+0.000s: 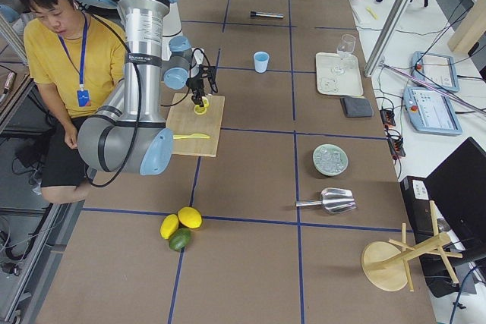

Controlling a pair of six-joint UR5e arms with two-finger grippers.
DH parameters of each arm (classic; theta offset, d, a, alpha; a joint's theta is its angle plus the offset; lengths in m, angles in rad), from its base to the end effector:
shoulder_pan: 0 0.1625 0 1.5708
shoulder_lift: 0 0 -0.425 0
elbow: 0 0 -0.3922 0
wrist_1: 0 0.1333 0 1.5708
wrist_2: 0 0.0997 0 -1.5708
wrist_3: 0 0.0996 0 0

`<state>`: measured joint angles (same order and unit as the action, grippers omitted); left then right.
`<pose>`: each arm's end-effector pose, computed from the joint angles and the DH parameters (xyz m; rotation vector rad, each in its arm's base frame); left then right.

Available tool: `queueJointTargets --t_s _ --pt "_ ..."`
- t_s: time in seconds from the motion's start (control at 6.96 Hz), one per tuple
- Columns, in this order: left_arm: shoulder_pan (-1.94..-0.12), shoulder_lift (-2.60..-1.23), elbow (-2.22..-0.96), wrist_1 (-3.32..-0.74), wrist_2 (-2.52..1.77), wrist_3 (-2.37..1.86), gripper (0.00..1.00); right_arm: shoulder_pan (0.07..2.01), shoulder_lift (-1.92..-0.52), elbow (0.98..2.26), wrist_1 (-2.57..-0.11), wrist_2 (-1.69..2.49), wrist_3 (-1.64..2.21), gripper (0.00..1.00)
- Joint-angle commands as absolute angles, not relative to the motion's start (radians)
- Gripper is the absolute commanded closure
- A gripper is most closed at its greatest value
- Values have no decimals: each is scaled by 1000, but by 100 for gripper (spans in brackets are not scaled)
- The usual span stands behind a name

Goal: Squeeze lemon into cup
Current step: 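Lower the right gripper, close on the lemon slice and lift it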

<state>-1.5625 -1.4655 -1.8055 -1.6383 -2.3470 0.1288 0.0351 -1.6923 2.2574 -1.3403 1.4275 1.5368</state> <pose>-0.0597 -0.4564 0.5847 0.2335 0.7622 0.2062 -0.4145 -0.1622 0.3721 0.1630 -0.7890 0.0580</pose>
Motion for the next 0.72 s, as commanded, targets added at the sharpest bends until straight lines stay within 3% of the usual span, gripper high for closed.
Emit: queueJointTargets --t_s 0.0,0.29,0.57 --pt "-1562 -1466 -1805 -1638 -2347 129 0 78 -1689 2307 -1348 1437 1536 97" --pt "-1562 -1466 -1804 -1638 -2347 129 0 112 -1631 2309 -1386 1466 1532 97" --pt "-1562 -1466 -1802 -1638 -2347 127 0 162 -1431 2301 -1593 1526 1525 97"
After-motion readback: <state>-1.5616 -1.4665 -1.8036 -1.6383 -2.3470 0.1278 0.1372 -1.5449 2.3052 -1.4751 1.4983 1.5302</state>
